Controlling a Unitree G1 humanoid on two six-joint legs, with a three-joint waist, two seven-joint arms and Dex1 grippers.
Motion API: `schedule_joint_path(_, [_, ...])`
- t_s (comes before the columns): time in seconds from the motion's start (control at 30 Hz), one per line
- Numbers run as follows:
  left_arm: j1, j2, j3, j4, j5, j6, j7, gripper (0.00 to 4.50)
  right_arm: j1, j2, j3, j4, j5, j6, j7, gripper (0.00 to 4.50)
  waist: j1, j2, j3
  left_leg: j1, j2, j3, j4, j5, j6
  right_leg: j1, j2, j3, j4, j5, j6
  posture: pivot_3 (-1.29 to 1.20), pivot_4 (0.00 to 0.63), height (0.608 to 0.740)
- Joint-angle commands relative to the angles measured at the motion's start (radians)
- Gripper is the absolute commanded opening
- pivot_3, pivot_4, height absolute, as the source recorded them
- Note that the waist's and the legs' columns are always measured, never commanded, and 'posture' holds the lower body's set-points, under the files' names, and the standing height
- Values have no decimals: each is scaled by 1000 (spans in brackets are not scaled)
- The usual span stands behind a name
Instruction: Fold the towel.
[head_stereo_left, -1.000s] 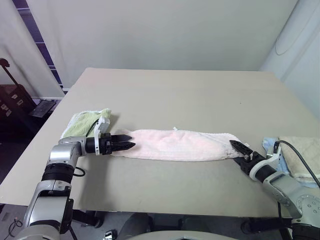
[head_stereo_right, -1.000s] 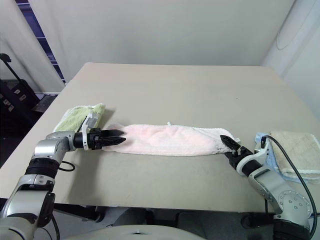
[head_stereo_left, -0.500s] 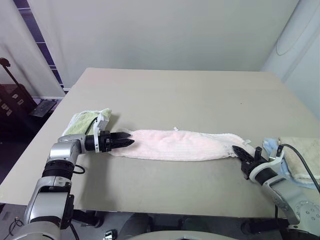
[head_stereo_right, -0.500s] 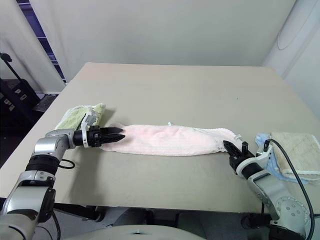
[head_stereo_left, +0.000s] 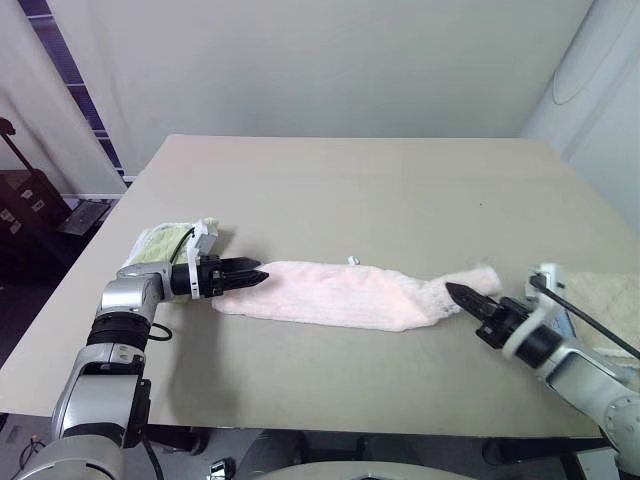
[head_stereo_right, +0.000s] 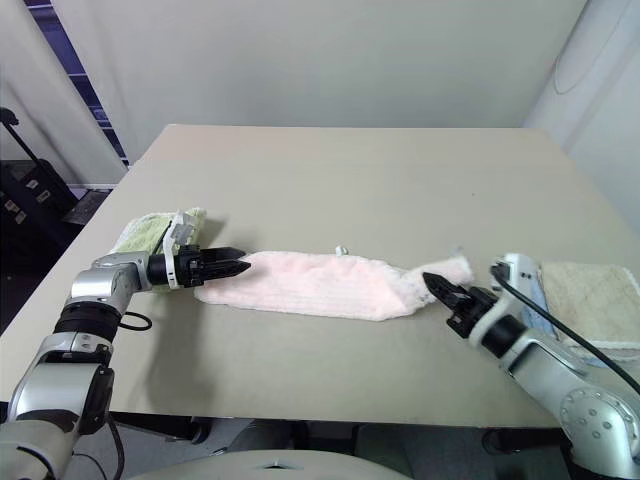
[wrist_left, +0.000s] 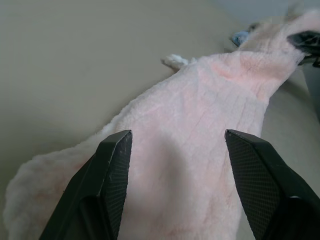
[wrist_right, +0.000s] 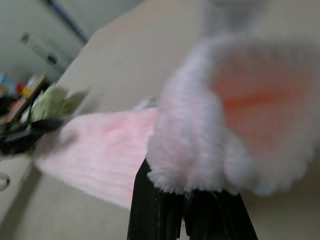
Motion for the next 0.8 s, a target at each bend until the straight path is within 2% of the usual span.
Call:
schedule_joint_path(0.03, [-26,1,8,-7,3,-16,0,3115,-82,-8,75,-68,-42,18,-5,18,2,0,0,0,0,0,0,0,0,0,0,0,0,0,0,0,0,731])
schedule_joint_path(0.17, [-17,-1,5,-15,7,-19,2,3115,-188,-21,231,-72,-171,53,38,18,6,-1,0,0,0,0,1,0,0,-1,0,0,-2,0,0,0,0,731])
schedule_joint_path(0.37, [-14,-5,13,-14,8,-23,9,3115,-308,52,382,26,-302,69,85,18,5,-1,0,0,0,0,0,0,0,-1,0,0,-2,1,2,0,0,731])
schedule_joint_path(0.57, [-7,-7,17,-22,9,-29,13,3115,-377,117,566,198,-507,110,104,18,2,-2,-1,0,-1,0,1,0,-1,-2,0,0,-1,2,3,0,0,731])
schedule_joint_path(0.73, [-14,0,21,-14,7,-32,9,3115,-401,191,572,263,-559,140,115,18,-1,-2,-1,0,-1,0,1,1,-1,-3,0,0,1,2,3,0,0,731])
schedule_joint_path(0.8, [-21,-1,26,-10,4,-38,9,3115,-407,220,556,282,-577,145,107,487,-1,-3,-2,1,-1,0,1,1,-2,-3,1,0,2,2,3,0,0,731])
